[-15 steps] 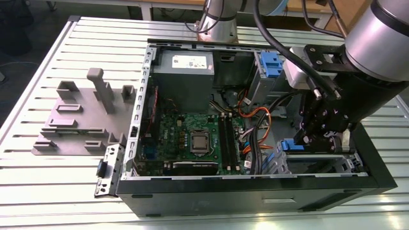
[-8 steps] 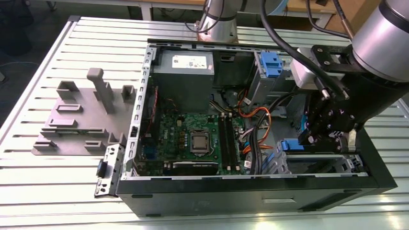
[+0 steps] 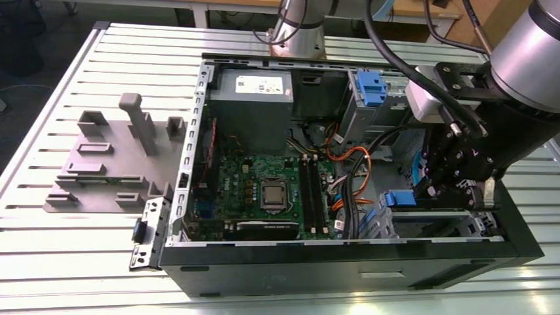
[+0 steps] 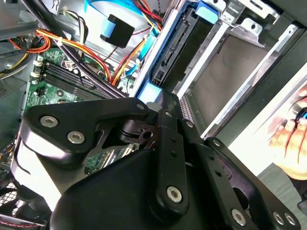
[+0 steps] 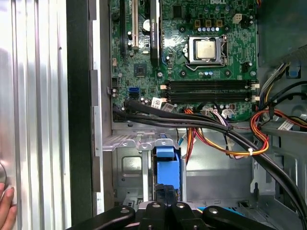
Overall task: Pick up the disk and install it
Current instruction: 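Insert the first disk wire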
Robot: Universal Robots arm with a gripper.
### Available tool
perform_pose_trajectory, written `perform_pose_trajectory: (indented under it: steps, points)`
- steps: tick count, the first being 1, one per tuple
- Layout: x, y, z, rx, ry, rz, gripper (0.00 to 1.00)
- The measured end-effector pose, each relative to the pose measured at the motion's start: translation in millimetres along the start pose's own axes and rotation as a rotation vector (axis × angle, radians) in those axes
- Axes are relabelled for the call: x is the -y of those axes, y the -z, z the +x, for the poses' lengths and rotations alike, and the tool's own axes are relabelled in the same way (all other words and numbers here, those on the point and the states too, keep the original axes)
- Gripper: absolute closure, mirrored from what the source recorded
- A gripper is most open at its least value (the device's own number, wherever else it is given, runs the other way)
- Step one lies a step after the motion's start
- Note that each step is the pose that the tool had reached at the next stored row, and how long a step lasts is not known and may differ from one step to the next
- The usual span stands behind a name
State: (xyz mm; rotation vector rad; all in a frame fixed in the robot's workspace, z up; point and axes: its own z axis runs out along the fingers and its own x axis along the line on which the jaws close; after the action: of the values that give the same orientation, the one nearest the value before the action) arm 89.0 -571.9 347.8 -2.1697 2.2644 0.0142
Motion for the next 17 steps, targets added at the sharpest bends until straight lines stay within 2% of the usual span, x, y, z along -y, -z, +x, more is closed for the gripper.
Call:
perform_pose_trajectory:
  steps: [8, 12, 17]
  points:
    - [2.0, 0.0, 0.0, -0.0002, 0.000, 0.0000, 0.89]
    - [9.1, 0.0, -0.4, -0.0002, 0.000, -0.0010, 0.89]
    - [22.9, -0.1, -1.0, -0.0002, 0.000, -0.0035, 0.89]
